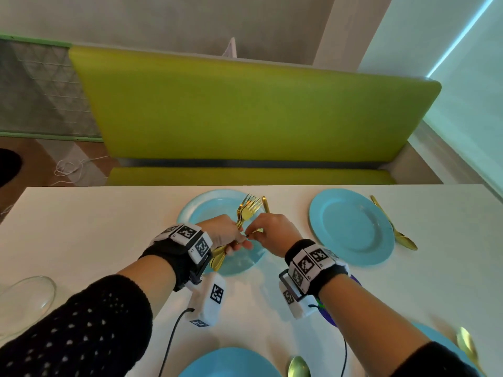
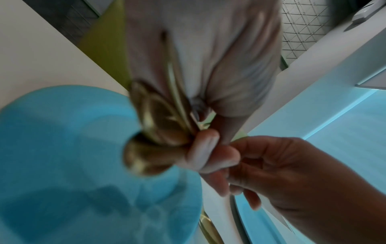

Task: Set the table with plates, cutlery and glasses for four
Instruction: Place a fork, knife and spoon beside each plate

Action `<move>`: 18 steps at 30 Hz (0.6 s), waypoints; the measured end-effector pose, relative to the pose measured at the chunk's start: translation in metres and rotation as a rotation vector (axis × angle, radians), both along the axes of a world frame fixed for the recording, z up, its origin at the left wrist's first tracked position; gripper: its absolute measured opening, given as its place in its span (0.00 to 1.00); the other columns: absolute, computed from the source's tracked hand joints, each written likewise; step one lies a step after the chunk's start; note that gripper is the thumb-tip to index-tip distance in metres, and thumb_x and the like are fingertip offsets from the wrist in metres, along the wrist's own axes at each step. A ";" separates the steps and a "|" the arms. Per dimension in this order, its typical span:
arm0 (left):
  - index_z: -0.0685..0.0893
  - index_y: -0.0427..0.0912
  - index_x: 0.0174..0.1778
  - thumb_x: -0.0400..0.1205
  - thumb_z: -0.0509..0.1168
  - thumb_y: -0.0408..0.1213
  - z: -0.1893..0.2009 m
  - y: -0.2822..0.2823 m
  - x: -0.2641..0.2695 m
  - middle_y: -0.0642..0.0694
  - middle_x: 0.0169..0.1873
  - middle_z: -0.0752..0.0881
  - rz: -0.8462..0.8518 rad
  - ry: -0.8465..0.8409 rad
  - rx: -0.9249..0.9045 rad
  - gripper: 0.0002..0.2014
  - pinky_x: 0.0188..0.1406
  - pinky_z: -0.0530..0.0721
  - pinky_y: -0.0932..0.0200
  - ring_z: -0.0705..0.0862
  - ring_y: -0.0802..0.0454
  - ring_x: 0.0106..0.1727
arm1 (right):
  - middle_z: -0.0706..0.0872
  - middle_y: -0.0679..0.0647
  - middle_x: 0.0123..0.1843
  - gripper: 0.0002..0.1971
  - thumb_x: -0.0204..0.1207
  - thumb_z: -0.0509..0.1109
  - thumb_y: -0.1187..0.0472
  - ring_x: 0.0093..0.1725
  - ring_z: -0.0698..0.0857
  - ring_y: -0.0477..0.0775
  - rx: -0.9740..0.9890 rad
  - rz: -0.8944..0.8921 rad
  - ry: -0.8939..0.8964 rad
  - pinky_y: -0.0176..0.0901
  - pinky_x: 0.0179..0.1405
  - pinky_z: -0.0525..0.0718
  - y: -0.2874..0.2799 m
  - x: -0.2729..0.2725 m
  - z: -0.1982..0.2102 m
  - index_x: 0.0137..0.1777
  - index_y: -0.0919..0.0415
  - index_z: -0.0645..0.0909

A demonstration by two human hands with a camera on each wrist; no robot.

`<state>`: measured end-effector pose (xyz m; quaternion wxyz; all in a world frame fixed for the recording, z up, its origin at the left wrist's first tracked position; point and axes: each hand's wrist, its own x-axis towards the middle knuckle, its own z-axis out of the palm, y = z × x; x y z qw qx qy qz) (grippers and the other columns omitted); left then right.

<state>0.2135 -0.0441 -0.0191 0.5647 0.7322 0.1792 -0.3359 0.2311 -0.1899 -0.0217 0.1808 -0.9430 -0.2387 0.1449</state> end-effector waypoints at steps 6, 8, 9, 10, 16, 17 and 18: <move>0.78 0.35 0.36 0.86 0.53 0.28 0.007 -0.020 0.000 0.41 0.33 0.85 -0.066 0.010 -0.066 0.14 0.13 0.67 0.69 0.74 0.59 0.15 | 0.85 0.54 0.58 0.11 0.77 0.67 0.60 0.59 0.81 0.55 -0.065 0.087 0.034 0.48 0.62 0.78 -0.019 0.004 0.008 0.56 0.54 0.88; 0.78 0.35 0.37 0.86 0.51 0.31 0.008 -0.026 -0.001 0.40 0.33 0.85 -0.005 0.015 -0.107 0.15 0.12 0.68 0.68 0.76 0.57 0.16 | 0.86 0.53 0.53 0.09 0.76 0.69 0.61 0.55 0.81 0.53 -0.052 0.072 0.073 0.47 0.60 0.79 -0.028 0.008 0.009 0.52 0.54 0.89; 0.76 0.35 0.37 0.86 0.51 0.31 0.008 -0.028 -0.001 0.39 0.33 0.85 0.028 0.007 -0.111 0.14 0.12 0.68 0.67 0.76 0.55 0.18 | 0.85 0.53 0.51 0.08 0.75 0.70 0.61 0.52 0.81 0.52 -0.051 0.059 0.090 0.46 0.59 0.79 -0.033 0.009 0.009 0.51 0.54 0.89; 0.74 0.35 0.37 0.87 0.50 0.31 0.007 -0.029 0.000 0.39 0.33 0.85 0.052 -0.005 -0.098 0.14 0.12 0.69 0.67 0.77 0.53 0.20 | 0.85 0.52 0.49 0.08 0.75 0.71 0.61 0.50 0.79 0.50 -0.054 0.042 0.101 0.45 0.58 0.79 -0.038 0.011 0.009 0.50 0.55 0.89; 0.71 0.34 0.49 0.86 0.50 0.30 0.000 -0.013 0.011 0.43 0.37 0.83 0.173 -0.084 0.050 0.06 0.17 0.67 0.65 0.75 0.52 0.25 | 0.84 0.44 0.37 0.03 0.74 0.74 0.61 0.35 0.77 0.37 0.088 -0.298 0.233 0.21 0.33 0.73 -0.080 0.029 0.007 0.46 0.58 0.88; 0.70 0.33 0.52 0.86 0.49 0.30 0.002 -0.010 0.013 0.43 0.36 0.83 0.197 -0.106 0.063 0.06 0.16 0.67 0.65 0.74 0.52 0.25 | 0.83 0.44 0.34 0.01 0.74 0.74 0.62 0.33 0.77 0.38 0.141 -0.395 0.280 0.23 0.31 0.73 -0.086 0.032 0.005 0.43 0.56 0.87; 0.70 0.33 0.53 0.86 0.49 0.30 0.002 -0.007 0.016 0.43 0.35 0.82 0.217 -0.126 0.070 0.06 0.17 0.66 0.64 0.74 0.52 0.26 | 0.82 0.45 0.33 0.02 0.74 0.74 0.61 0.31 0.78 0.41 0.177 -0.481 0.307 0.27 0.30 0.75 -0.091 0.035 0.002 0.41 0.55 0.86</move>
